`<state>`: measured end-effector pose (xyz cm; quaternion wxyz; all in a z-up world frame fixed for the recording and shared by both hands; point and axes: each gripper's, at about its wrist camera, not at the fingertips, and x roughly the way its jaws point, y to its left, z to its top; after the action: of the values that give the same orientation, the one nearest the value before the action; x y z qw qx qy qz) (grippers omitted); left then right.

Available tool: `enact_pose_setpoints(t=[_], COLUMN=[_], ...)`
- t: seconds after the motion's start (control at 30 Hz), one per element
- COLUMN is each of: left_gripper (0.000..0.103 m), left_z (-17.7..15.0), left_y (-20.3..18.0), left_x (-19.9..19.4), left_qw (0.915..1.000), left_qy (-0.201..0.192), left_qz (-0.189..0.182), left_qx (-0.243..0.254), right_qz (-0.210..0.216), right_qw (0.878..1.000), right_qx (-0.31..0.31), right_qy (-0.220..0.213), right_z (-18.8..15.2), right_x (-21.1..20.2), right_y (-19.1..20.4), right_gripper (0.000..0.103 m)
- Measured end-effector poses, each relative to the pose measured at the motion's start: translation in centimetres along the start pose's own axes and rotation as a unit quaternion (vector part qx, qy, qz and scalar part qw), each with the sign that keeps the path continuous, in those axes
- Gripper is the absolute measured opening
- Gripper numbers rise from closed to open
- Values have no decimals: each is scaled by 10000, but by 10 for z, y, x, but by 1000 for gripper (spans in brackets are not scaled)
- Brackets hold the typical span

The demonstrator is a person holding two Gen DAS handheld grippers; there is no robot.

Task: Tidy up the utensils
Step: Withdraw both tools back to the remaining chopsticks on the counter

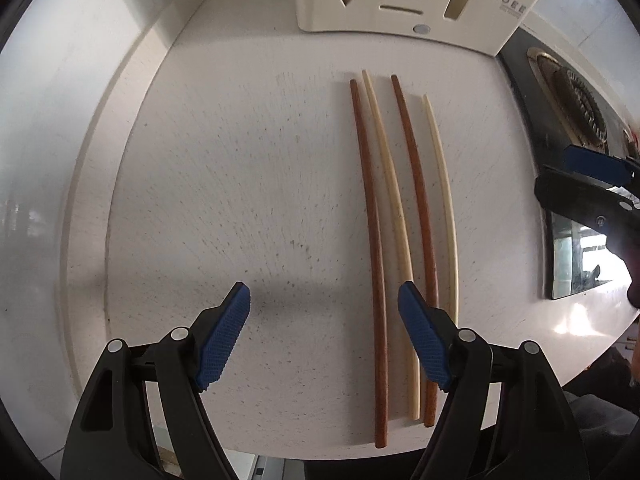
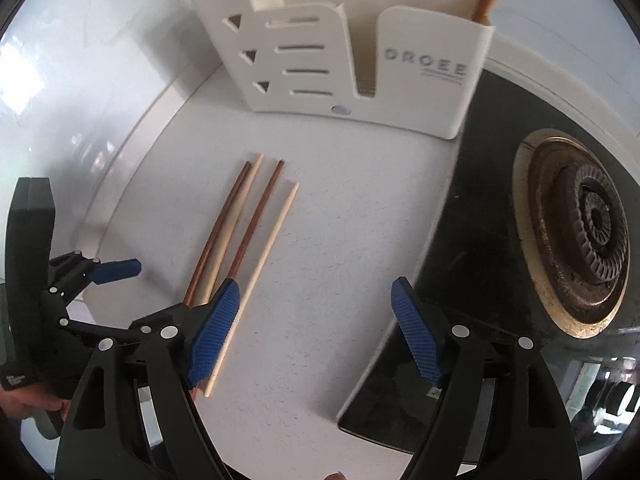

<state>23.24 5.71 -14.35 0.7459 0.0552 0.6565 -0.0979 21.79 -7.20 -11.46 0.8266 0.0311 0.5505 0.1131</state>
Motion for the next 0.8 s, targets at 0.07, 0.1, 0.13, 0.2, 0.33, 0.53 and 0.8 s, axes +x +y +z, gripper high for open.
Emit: enact_pose_setpoints(t=[0.07,0.1,0.13,0.2,0.33,0.53,0.8], left_gripper=[74,74,74,74,74,74,68], left_z=[0,0,-1,0,2,2,18], left_y=[1,2,1,0,-1,-10,-8], left_x=[5,7,6,7,11,15,22], left_qw=[10000,10000,10000,9999,9998,9993,9973], left_qy=[57,89,78,111,160,242,631], left_qz=[-5,29,45,56,104,235,146], left_qx=[-3,-8,1,17,91,177,339], right_qz=[-18,-38,-58,-110,-161,-213,-239], right_qw=[9999,9997,9995,9990,9972,9939,9883], right_qx=[-26,-25,-20,-1,85,142,279], right_qy=[151,227,296,436,727,1076,1479], right_z=[2,4,6,9,11,12,18], right_x=[6,10,13,19,33,48,59], right_y=[5,7,9,11,12,15,17], right_gripper=[78,78,78,78,78,78,78])
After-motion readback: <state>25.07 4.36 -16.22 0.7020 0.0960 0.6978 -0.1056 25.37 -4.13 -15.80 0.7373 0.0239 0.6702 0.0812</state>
